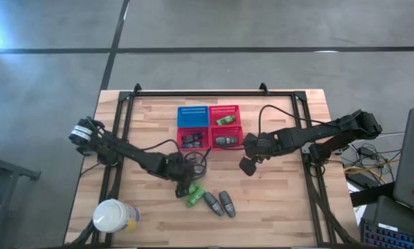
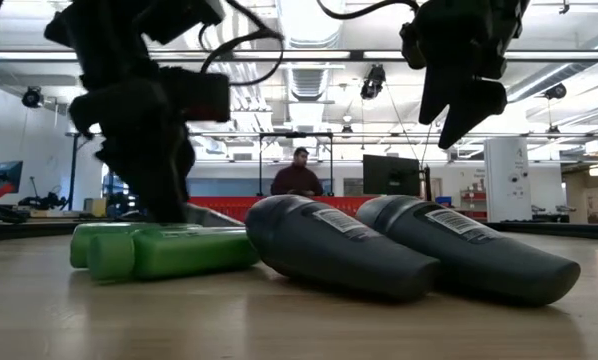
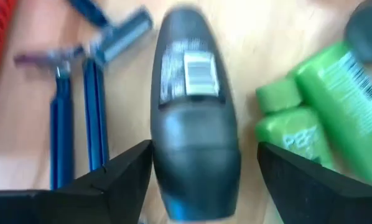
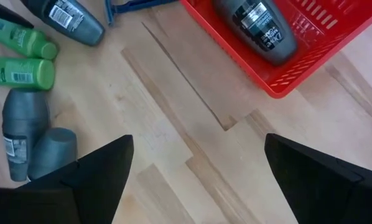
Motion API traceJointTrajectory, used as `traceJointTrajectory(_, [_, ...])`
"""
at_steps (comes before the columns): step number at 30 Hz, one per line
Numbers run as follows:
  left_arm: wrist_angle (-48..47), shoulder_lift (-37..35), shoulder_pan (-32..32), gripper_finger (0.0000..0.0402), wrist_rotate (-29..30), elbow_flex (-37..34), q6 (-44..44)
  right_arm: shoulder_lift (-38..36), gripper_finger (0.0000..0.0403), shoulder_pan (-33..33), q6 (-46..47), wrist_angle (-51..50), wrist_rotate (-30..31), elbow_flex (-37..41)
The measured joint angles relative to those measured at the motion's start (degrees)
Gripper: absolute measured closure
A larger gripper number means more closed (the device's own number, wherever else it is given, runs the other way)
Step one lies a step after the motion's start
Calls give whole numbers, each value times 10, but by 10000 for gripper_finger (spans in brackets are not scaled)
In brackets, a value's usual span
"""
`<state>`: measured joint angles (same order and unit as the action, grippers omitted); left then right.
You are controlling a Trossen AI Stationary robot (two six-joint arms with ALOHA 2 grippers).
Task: Pick & Place Travel size toiletries
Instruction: Put the deodorant into the bottom right red bin
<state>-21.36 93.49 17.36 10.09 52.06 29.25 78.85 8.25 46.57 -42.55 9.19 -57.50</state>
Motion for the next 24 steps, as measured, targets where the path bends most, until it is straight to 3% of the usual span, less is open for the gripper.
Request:
traceJointTrajectory(13, [19,13,-19,110,-31,-10,-40,0,69,0,15,0,4,7])
traceJointTrajectory(24, [58,14,-21,184,-29,-19,-73,0,60,0,42,19,0,8])
